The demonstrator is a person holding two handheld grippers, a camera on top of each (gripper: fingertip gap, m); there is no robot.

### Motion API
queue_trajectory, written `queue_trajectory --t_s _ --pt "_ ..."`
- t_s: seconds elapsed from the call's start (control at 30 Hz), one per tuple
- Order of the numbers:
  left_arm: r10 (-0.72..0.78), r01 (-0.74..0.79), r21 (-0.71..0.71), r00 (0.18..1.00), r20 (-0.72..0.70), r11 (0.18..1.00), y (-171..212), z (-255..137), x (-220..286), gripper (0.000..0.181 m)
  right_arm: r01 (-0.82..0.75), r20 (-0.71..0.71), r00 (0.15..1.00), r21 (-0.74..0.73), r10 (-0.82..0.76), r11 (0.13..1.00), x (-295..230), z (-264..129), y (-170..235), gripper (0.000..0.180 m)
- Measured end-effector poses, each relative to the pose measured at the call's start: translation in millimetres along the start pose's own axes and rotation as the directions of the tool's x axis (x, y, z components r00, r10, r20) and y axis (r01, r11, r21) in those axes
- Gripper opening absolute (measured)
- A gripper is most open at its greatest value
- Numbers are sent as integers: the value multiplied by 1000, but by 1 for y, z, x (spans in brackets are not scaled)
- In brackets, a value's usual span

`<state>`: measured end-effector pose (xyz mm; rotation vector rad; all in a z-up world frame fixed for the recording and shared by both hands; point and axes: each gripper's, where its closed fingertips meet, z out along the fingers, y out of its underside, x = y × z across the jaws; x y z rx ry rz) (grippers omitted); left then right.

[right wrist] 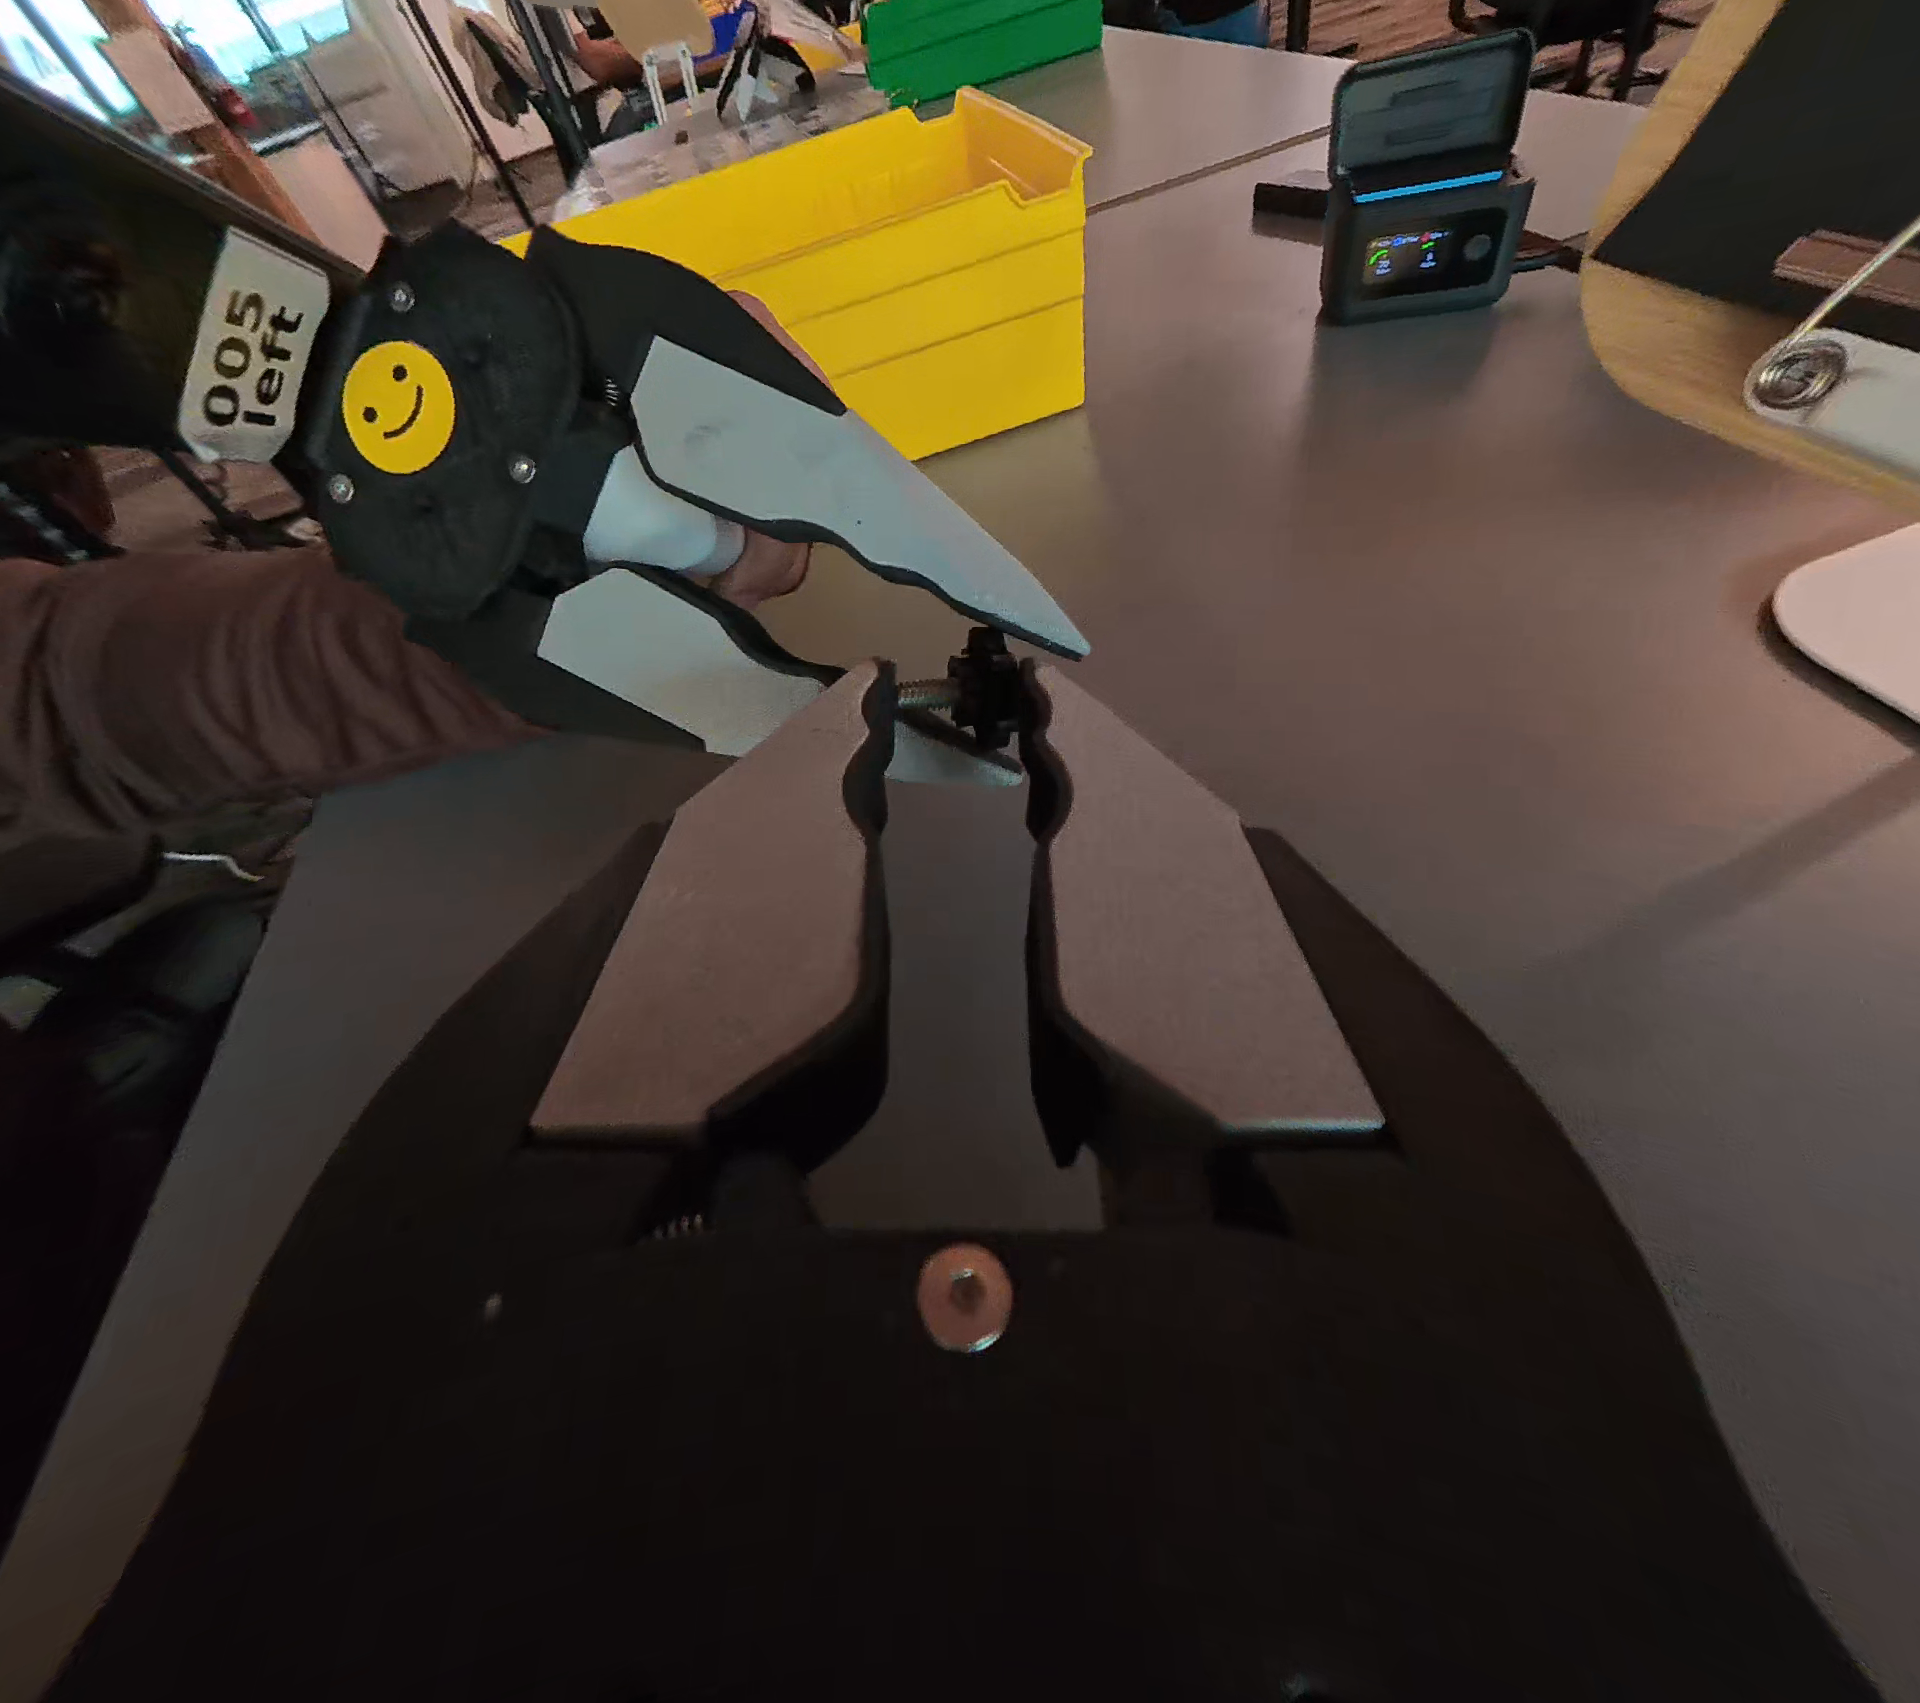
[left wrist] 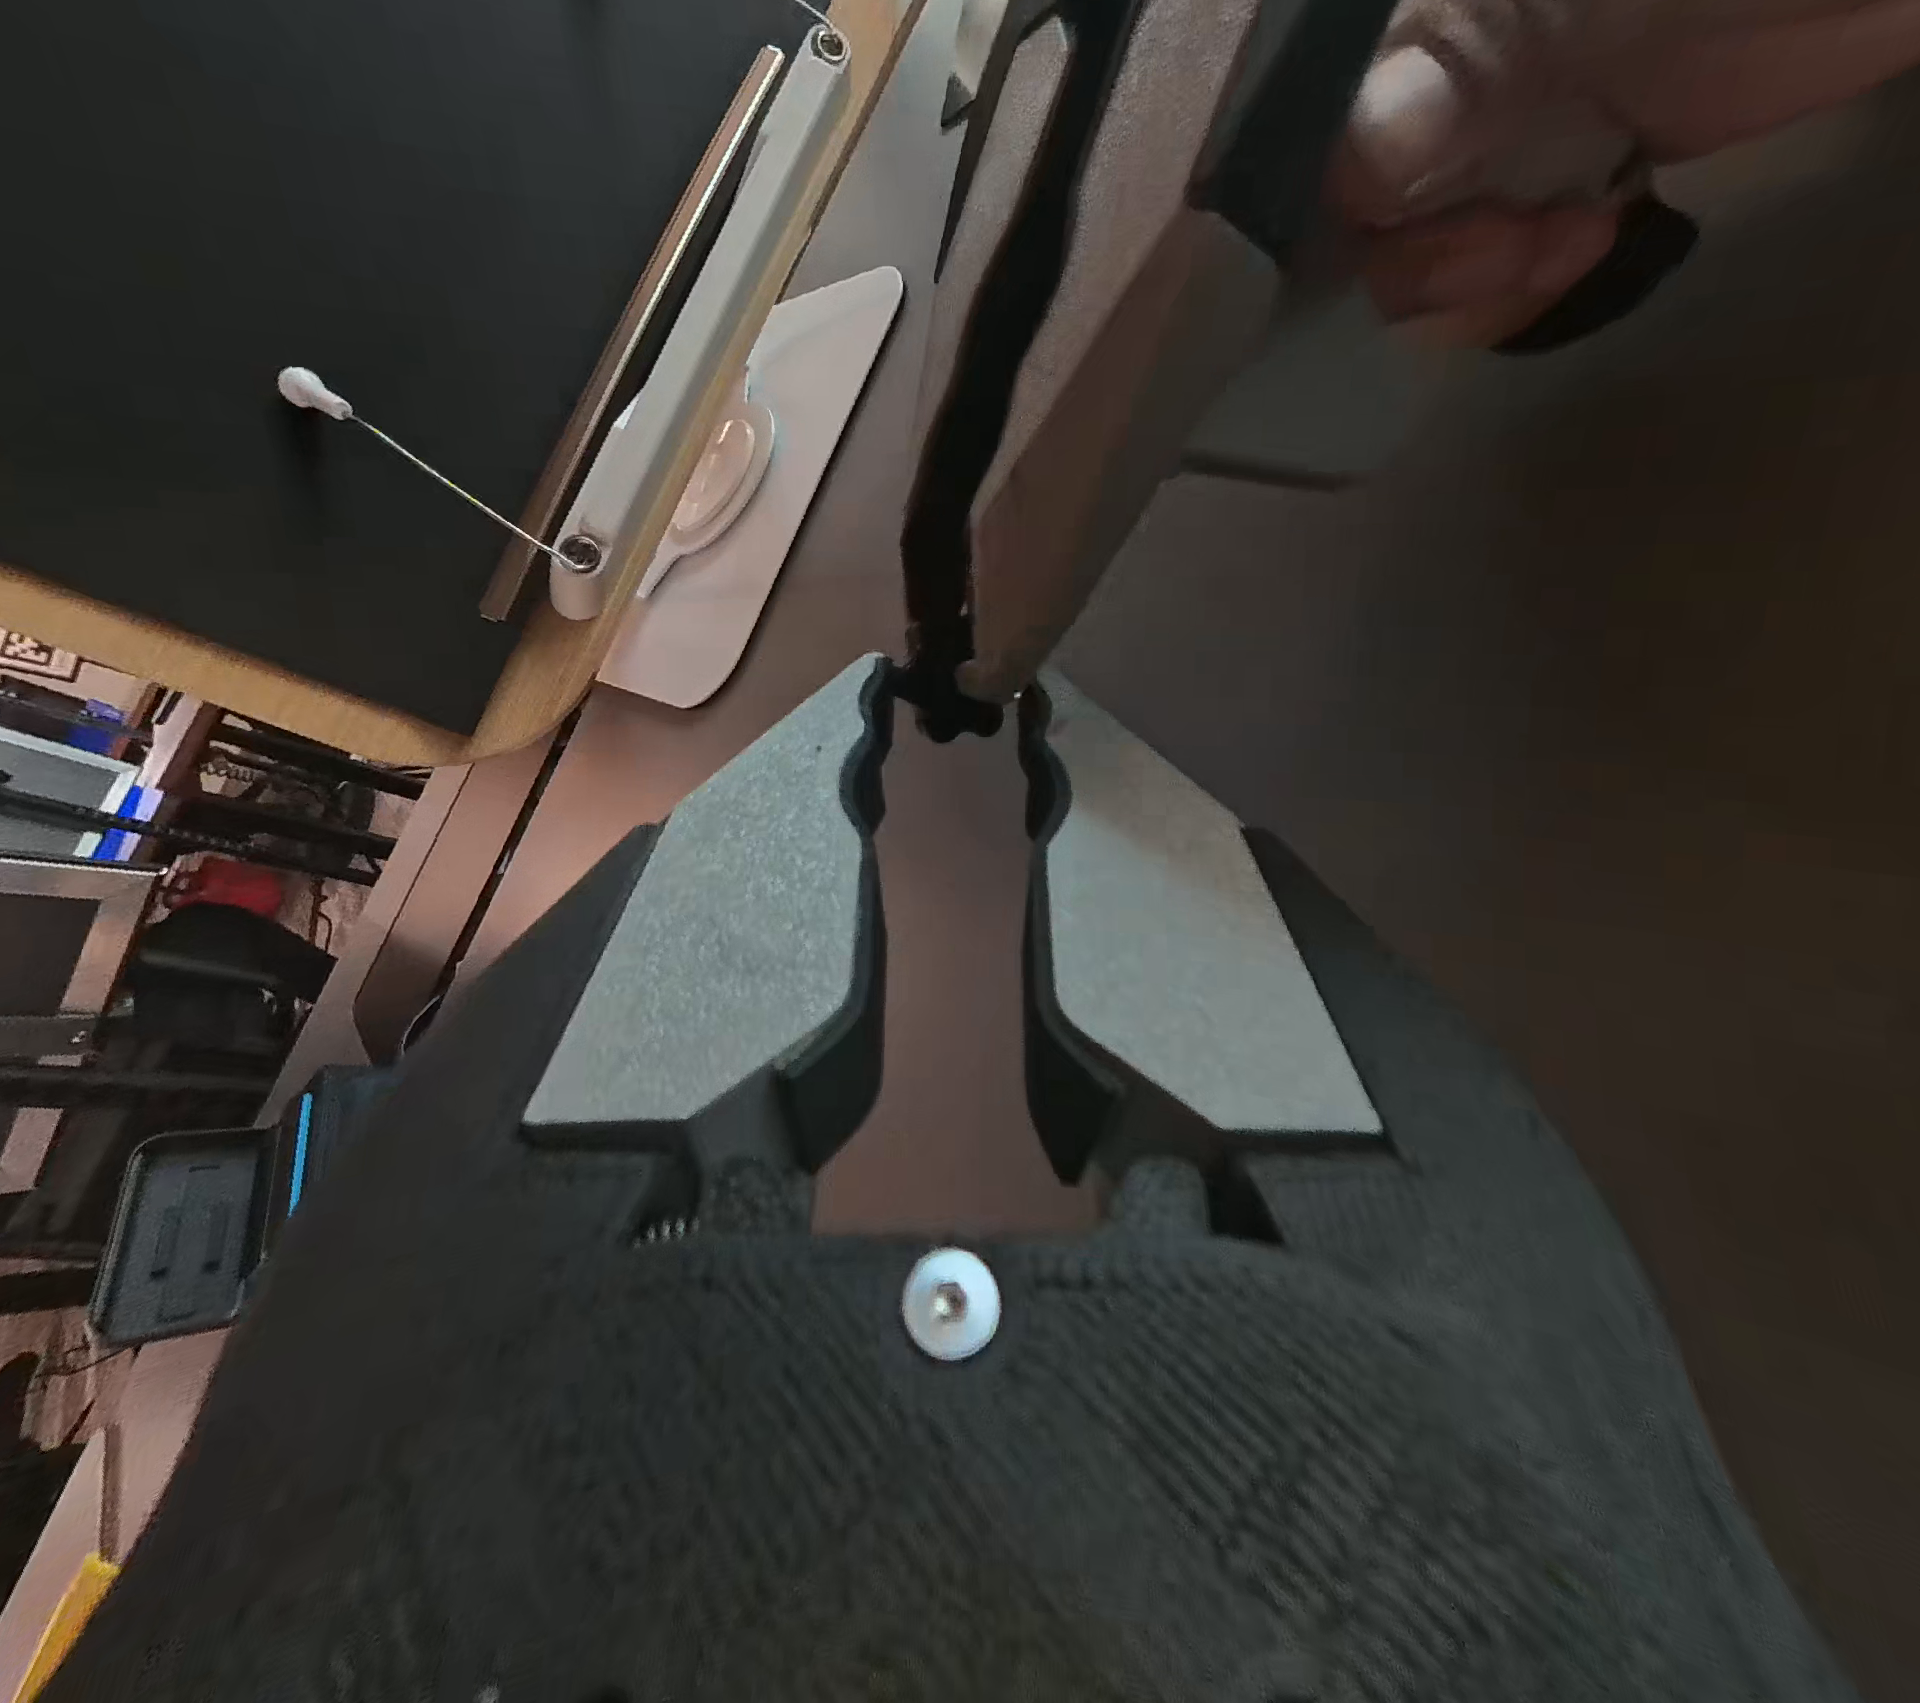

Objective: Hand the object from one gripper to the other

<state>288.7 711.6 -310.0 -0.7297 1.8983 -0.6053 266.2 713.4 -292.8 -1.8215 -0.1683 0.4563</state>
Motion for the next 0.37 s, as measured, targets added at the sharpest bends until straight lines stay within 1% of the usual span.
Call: queue_trajectory --t_s 0.03,0.2,0.3,0.37 --pt "1 -1 -4 1000 -2 1000 1 1 1 21 -13 5 1000 -3 13 1000 0 0 1 20" --pt "-10 10 -4 1000 -8 1000 2 3 2 21 -49 18 999 -8 49 999 3 0 3 19" --pt "-11 12 12 1000 -7 1000 -2 1 0 20 -63 28 998 28 62 998 2 -3 -2 16" --pt "-1 1 10 1000 1 1000 -2 1 0 20 -53 32 998 28 52 998 0 -3 -2 22"
